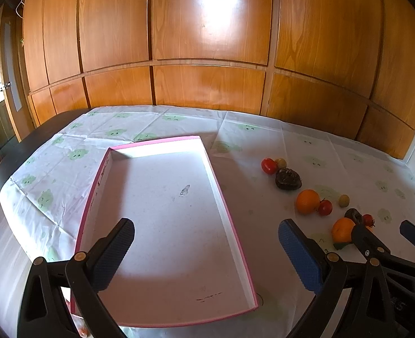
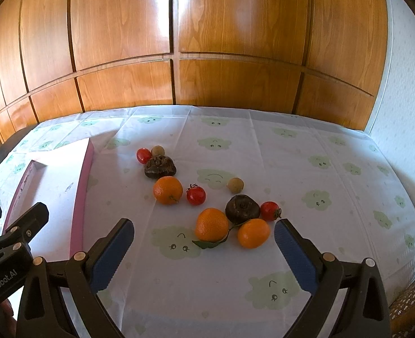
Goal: Organize fruits
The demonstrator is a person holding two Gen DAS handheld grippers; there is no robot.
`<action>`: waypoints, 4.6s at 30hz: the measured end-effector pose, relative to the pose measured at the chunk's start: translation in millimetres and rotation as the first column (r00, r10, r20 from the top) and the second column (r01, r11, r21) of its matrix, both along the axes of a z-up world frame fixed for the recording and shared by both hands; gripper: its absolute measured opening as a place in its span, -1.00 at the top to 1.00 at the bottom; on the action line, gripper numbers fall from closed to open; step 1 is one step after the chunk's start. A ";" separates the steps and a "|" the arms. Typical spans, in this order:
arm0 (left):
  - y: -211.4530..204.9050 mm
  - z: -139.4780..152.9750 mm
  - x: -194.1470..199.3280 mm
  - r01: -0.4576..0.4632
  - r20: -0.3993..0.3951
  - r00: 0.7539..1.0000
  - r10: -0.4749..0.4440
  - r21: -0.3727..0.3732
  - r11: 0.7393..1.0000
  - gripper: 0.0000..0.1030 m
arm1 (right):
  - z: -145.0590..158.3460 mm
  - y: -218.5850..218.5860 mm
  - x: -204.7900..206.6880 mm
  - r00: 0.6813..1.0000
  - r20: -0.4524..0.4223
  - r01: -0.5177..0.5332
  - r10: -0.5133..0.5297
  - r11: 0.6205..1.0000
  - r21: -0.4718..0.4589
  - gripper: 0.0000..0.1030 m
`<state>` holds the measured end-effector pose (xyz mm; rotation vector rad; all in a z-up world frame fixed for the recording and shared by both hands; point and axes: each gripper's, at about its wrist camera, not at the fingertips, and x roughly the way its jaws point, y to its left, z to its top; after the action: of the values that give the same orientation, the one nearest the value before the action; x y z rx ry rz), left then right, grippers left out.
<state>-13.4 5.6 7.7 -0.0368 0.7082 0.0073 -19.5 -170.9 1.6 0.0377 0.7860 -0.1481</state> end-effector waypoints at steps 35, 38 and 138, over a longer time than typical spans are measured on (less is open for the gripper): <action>-19.4 2.0 12.6 0.201 -0.067 0.975 -0.211 -0.132 0.971 -0.99 | 26.4 -60.3 43.6 0.983 0.010 -0.183 0.183 0.977 0.109 -0.97; -27.5 3.7 20.2 0.246 -0.073 0.964 -0.255 -0.121 0.962 -0.99 | 27.6 -84.2 60.4 0.979 -0.006 -0.201 0.202 0.977 0.064 -0.97; 71.0 -31.0 146.0 0.020 -0.277 0.956 -0.092 -0.251 0.968 0.53 | -82.5 -110.8 194.5 0.923 -0.337 -0.127 0.186 0.974 0.189 0.49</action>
<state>132.5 76.6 -23.3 -0.2577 0.9983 -0.1328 175.1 -281.7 -81.0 0.1060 1.1568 0.0666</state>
